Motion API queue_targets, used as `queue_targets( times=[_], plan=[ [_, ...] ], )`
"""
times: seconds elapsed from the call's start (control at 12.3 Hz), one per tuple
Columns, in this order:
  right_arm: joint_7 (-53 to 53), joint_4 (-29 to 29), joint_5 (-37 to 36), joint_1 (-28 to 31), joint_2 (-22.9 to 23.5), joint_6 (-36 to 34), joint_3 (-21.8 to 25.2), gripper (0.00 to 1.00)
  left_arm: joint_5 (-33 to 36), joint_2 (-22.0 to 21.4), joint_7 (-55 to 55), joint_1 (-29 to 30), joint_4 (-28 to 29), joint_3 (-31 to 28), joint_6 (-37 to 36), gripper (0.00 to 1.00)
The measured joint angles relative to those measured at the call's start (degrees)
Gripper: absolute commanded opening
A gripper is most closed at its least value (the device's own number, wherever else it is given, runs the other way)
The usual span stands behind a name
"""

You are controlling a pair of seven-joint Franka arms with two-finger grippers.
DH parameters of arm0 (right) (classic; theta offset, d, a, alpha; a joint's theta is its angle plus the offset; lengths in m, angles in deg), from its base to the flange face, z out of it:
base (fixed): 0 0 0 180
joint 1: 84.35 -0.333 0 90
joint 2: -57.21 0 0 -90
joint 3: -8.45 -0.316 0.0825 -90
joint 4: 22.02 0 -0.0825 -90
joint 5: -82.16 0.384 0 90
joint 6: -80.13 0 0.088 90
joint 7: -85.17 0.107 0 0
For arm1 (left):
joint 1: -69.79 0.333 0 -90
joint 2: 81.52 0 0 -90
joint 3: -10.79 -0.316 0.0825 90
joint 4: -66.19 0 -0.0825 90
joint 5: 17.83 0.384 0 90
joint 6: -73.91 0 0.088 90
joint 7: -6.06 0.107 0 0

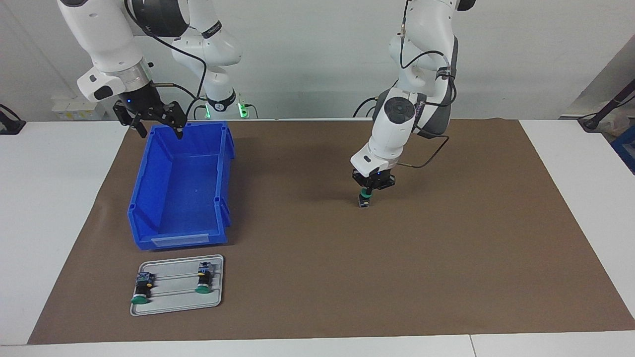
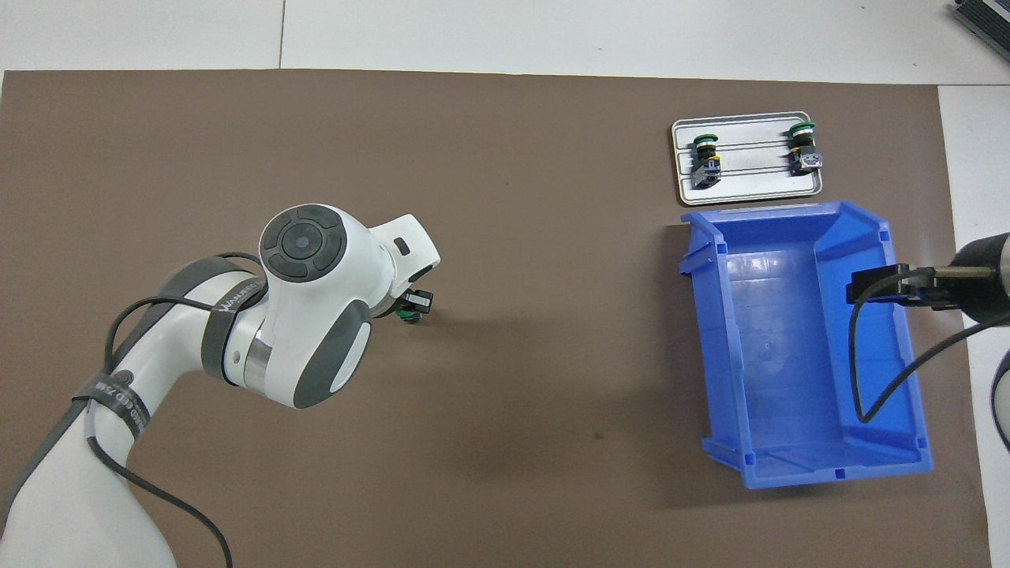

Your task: Place and press button with both arms

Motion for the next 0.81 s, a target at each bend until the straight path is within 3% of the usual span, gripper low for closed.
queue_targets(
  times=[0.08,0.16,0.24,0.81],
  plan=[
    [0.0,0.0,0.0,0.0,0.0,0.0,0.0,0.99,0.0,-0.6,0.0,0.0,-1.0,-0.4,-1.1,0.42],
    [0.0,0.0,0.0,0.0,0.0,0.0,0.0,0.99,0.1,-1.6,0.0,0.3,-1.5,-0.8,-2.2,0.93],
    [0.0,0.0,0.0,0.0,0.0,0.0,0.0,0.99,0.3,-2.8,0.2,0.9,-1.6,-1.2,-3.1,1.0],
    [0.0,0.3,0.0,0.1,-0.5,-1.2,0.1,0.99,0.7,-10.5,7.4,11.0,-1.8,-1.8,-12.3,1.0]
  ],
)
